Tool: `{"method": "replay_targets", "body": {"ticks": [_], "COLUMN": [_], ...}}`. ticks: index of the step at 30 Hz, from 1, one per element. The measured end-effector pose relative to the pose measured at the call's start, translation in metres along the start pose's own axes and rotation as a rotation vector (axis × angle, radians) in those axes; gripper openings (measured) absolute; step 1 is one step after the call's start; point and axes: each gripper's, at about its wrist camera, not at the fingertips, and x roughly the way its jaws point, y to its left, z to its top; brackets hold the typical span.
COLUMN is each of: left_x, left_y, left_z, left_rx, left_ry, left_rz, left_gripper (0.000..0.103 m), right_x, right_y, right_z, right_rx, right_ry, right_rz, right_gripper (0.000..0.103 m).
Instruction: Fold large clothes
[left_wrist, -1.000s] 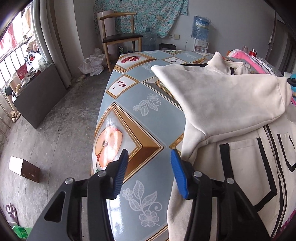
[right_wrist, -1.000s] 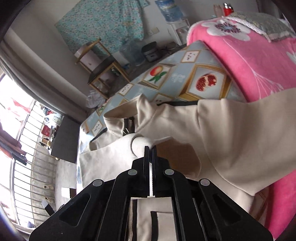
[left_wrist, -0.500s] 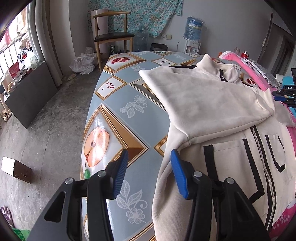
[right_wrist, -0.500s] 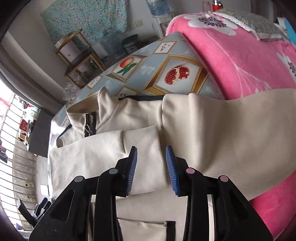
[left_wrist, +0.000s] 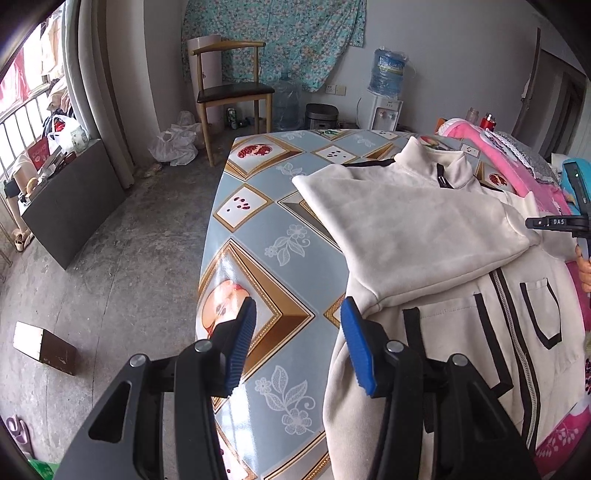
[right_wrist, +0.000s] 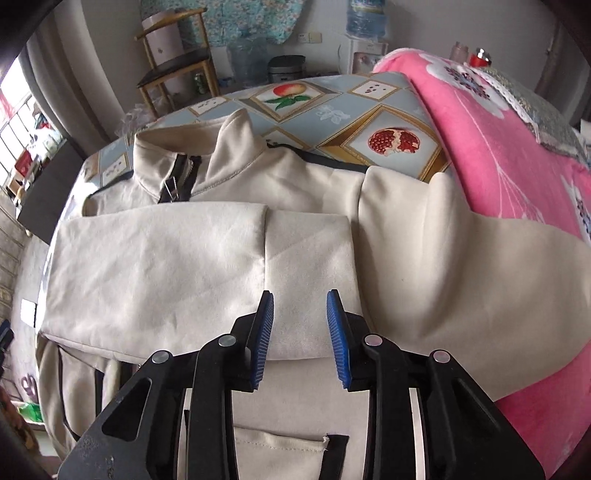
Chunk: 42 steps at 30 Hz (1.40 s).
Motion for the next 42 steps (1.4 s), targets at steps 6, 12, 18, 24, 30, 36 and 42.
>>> {"method": "replay_targets", "body": {"ticks": [6,12,18,24,30,36,42], "left_x": [0.009,0.034,0.075,0.115,0.149,0.141,0.138], "left_y": [-0.013,-0.05,-0.096,-0.125,-0.126,-0.129,-0.139], "left_z": [0.019,0.052,0.079,0.089,0.08,0.084,0.086], "left_rx": [0.058,0.106,0.148,0.162,0.15,0.147,0.145], "left_ry": [0.026,0.07,0.112,0.167,0.225,0.199,0.189], "left_rz": [-0.004,-0.085,-0.087,-0.056,0.002,0.009,-0.01], "left_gripper": [0.049,0.061,0.073,0.076,0.078,0.08,0.08], "right_x": [0.026,-0.001,0.0,0.027,0.039,0.021,-0.016], "right_y": [-0.002,0.003,0.029,0.04,0.031,0.017,-0.016], "right_z": [-0.018,-0.013,0.002,0.003,-0.007,-0.008,-0.004], "right_rx": [-0.043,-0.035,-0.096,-0.128,-0.121,-0.09,-0.038], "right_ry": [0.074,0.021,-0.046,-0.044,-0.033,-0.045,-0.106], "right_rz": [-0.059,-0.017,-0.023,-0.053,-0.046,0.019,0.019], "right_gripper": [0.023,0.026,0.037,0.045,0.057,0.071,0.079]}}
